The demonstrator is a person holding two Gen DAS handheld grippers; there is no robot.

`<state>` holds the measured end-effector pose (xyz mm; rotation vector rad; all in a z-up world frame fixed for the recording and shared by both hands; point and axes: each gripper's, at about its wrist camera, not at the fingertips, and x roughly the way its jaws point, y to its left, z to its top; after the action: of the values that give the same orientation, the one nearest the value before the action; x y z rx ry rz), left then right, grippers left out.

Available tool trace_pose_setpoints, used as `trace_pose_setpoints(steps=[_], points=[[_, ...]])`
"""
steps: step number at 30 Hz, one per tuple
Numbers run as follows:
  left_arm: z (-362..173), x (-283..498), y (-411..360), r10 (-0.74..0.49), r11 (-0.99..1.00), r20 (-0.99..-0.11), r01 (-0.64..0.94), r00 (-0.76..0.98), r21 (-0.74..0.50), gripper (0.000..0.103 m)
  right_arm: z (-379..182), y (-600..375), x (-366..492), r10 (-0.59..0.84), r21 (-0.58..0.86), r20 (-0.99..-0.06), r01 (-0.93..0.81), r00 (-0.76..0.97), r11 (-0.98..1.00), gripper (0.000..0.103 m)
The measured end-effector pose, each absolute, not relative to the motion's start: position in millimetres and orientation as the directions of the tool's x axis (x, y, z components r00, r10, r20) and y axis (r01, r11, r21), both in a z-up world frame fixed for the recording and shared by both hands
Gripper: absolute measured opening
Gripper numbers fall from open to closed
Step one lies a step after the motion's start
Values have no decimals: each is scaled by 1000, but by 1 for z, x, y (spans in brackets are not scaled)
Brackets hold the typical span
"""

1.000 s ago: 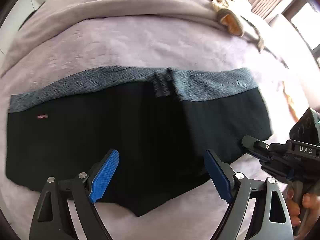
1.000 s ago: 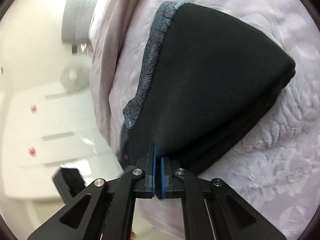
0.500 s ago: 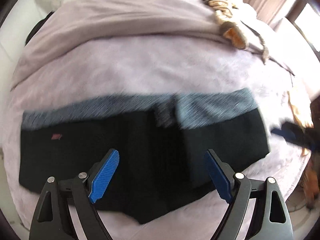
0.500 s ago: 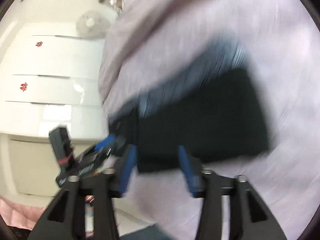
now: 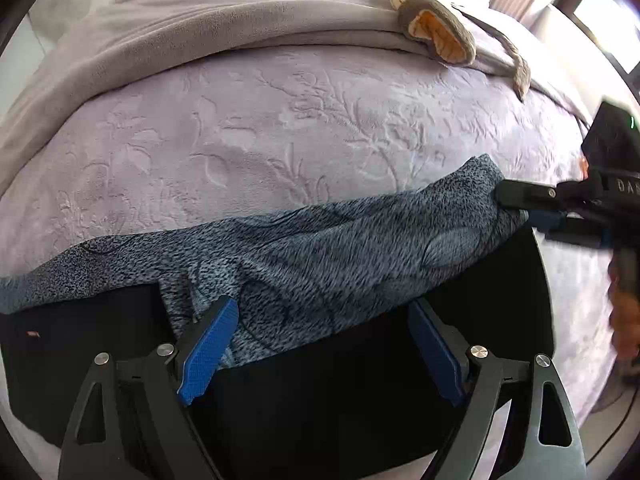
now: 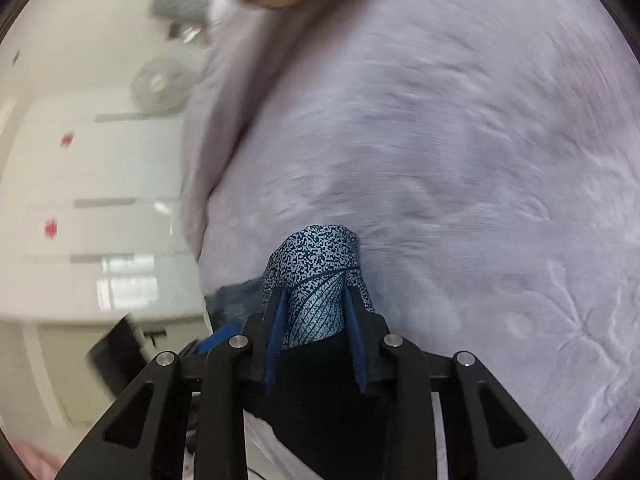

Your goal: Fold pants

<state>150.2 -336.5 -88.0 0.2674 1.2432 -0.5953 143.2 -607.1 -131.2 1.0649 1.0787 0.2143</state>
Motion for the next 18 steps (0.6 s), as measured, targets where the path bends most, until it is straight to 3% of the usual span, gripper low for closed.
trace_pose_setpoints(steps=[3,4,8,18], points=[[-95,137,-349,-219,777,-945,629,244,-18,88,-130,-600,156,428,560,-815,347,390,752,32],[-96,136,-350,-210,774,-945,633,251,-4,88,-133,-597,161,388,510,-846,344,367,788,32],[-85,138,-341,-236,791,-942,611,238,-44,88,-134,-591,160,301,449,-877,417,373,790,48],[-66,123,-275,-181,840,-953,542,244,-21,88,-64,-532,100,184,377,-877,400,444,835,50]])
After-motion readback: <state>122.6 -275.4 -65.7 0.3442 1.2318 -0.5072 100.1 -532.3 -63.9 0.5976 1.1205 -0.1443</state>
